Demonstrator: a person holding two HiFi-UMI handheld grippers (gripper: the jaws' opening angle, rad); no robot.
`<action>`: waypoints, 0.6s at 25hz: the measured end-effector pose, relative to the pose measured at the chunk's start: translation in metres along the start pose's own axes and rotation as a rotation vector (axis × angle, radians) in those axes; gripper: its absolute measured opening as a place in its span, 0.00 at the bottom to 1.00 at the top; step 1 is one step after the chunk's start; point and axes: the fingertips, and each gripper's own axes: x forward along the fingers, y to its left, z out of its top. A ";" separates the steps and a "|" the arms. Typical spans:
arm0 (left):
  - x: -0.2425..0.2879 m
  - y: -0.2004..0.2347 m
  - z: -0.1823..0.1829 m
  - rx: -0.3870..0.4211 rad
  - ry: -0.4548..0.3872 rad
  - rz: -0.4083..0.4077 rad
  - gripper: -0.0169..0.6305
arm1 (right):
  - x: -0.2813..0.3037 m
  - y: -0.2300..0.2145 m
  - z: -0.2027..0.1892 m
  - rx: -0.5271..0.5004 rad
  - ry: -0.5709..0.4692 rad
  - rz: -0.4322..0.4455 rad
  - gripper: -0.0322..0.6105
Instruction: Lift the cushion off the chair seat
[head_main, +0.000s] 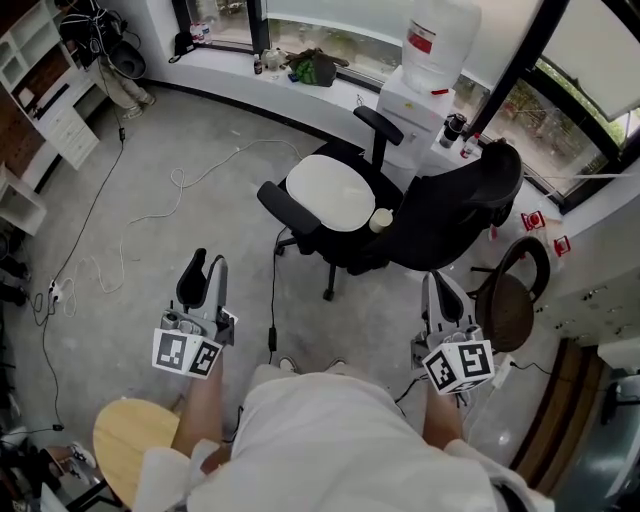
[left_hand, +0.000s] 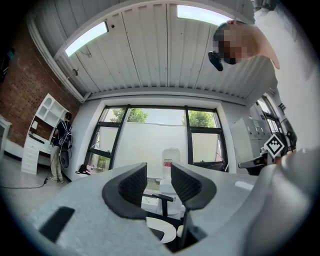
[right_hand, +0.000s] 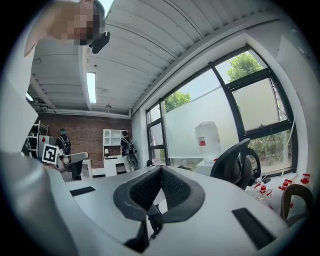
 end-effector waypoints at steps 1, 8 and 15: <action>0.000 0.000 0.001 -0.003 -0.003 0.008 0.25 | -0.001 -0.003 0.000 0.002 -0.002 -0.002 0.05; 0.004 0.002 0.004 0.005 -0.001 0.132 0.65 | -0.013 -0.026 -0.003 0.009 0.000 0.006 0.05; -0.002 -0.011 -0.016 0.035 0.082 0.180 0.71 | -0.014 -0.040 -0.026 0.053 0.034 0.037 0.05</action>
